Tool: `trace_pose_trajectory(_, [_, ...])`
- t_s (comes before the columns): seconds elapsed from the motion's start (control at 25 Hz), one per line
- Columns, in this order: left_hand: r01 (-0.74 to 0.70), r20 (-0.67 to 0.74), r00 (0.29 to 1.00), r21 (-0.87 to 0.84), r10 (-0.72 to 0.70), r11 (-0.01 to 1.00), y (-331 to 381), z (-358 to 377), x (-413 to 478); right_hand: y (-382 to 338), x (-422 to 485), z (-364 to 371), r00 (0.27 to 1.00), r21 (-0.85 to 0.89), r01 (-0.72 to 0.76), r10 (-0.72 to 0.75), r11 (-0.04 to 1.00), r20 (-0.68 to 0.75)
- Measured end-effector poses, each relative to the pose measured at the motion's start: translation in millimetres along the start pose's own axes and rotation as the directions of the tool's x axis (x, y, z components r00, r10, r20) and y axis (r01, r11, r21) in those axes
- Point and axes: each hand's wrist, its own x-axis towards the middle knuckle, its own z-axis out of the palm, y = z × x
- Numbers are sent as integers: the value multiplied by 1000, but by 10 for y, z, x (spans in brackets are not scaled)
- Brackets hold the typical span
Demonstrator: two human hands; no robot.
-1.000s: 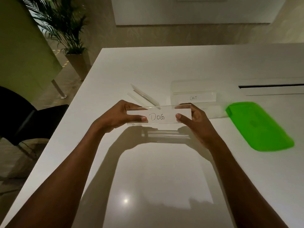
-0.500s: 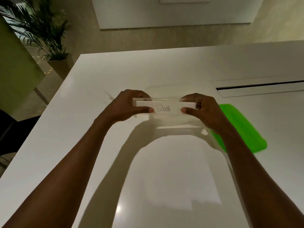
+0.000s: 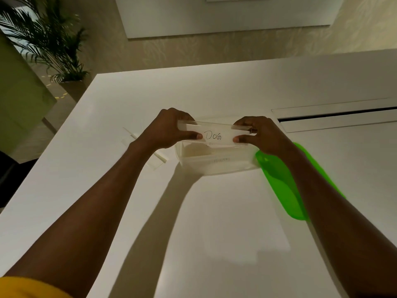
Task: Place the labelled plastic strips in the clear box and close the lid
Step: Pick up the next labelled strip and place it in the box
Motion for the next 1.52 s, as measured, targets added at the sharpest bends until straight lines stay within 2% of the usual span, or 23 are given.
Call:
trace_pose_trajectory(0.2, [60, 68, 995, 130, -69, 990, -66, 166, 100, -54, 220, -19, 986, -210, -27, 61, 977, 157])
trace_pose_trajectory(0.36, [44, 125, 989, 222, -73, 974, -55, 295, 132, -117, 340, 29, 966, -503, -1, 132, 864, 224])
trace_pose_trajectory(0.56, [43, 202, 972, 337, -117, 940, -61, 451, 138, -115, 358, 155, 949, -647, 50, 166, 761, 269])
trace_pose_trajectory(0.96, [-8, 311, 942, 396, -126, 918, -57, 482, 162, -108, 360, 256, 941, -654, -14, 231, 756, 247])
trace_pose_trajectory(1.16, [-9, 333, 933, 395, -134, 919, -60, 481, 171, -99, 354, 250, 926, -597, -63, 270, 800, 264])
trace_pose_trajectory(1.28, [-15, 325, 936, 421, -135, 907, -54, 498, 170, -122, 322, 224, 927, -551, -18, 221, 835, 303])
trace_pose_trajectory(1.36, [-5, 307, 942, 418, -137, 908, -56, 513, 168, -145, 299, 206, 930, -462, -11, 179, 887, 321])
trace_pose_trajectory(1.52, [15, 251, 963, 293, -92, 956, -52, 499, 152, -172, 260, 173, 942, -406, 22, 117, 914, 314])
